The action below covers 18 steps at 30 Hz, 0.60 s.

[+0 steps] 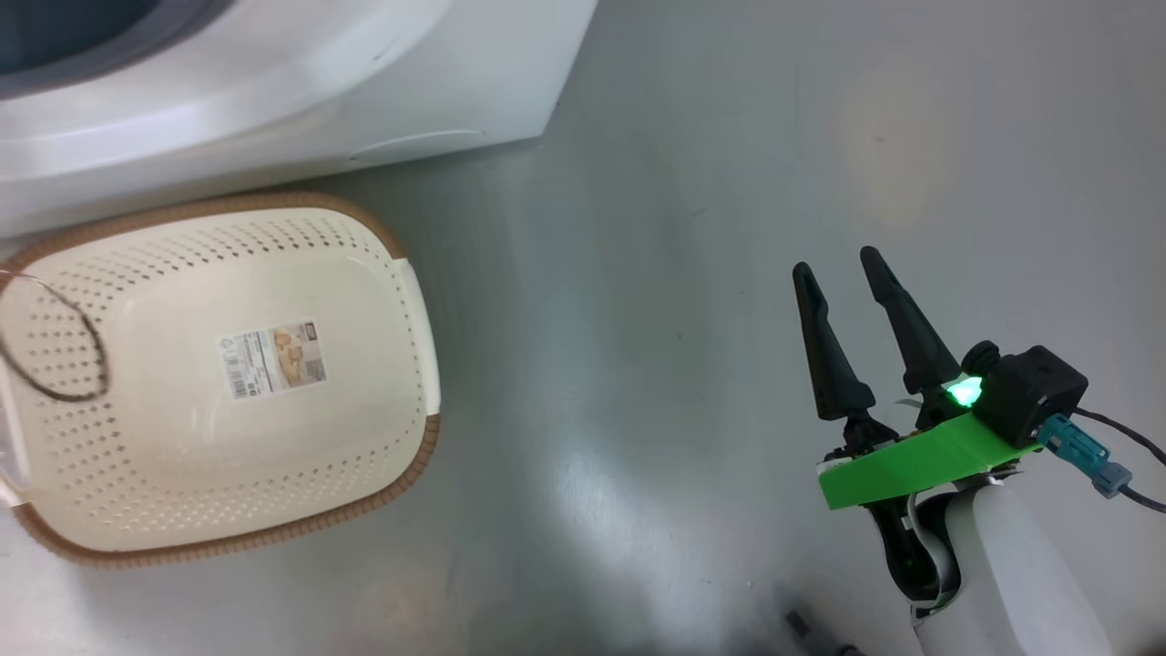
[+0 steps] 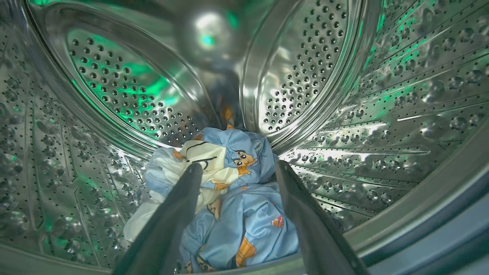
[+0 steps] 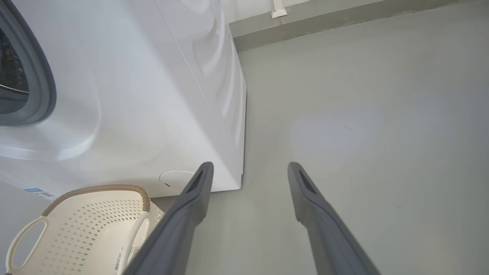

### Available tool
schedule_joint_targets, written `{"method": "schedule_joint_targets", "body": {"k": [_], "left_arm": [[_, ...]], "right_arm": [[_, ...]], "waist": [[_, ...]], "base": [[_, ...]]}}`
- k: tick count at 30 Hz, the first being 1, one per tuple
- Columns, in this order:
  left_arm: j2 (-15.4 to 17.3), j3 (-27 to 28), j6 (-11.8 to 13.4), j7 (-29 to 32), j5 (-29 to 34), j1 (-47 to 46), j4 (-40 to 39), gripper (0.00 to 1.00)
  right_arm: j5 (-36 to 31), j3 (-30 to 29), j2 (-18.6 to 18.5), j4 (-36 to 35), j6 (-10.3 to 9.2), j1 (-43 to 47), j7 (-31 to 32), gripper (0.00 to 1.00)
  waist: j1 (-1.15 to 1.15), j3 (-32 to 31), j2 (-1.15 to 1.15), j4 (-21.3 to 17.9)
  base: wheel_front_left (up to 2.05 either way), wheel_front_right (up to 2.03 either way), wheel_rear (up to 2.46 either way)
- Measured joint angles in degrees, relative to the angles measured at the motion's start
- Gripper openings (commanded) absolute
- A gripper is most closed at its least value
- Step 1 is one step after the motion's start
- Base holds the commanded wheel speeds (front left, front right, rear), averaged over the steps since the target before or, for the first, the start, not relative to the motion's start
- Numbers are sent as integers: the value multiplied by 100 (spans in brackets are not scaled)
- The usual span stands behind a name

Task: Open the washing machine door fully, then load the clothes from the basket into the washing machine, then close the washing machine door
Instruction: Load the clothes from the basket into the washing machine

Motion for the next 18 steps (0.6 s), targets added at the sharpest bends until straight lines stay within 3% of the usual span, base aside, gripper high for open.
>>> {"method": "schedule_joint_targets", "body": {"k": [18], "left_arm": [[-308,477,247,0,102,1830,-1325,100]], "right_arm": [[-20,-42,-2,207,0,44,0,100]], "waist": [[0,-780,0,191]], "base": [[0,0,0]]}}
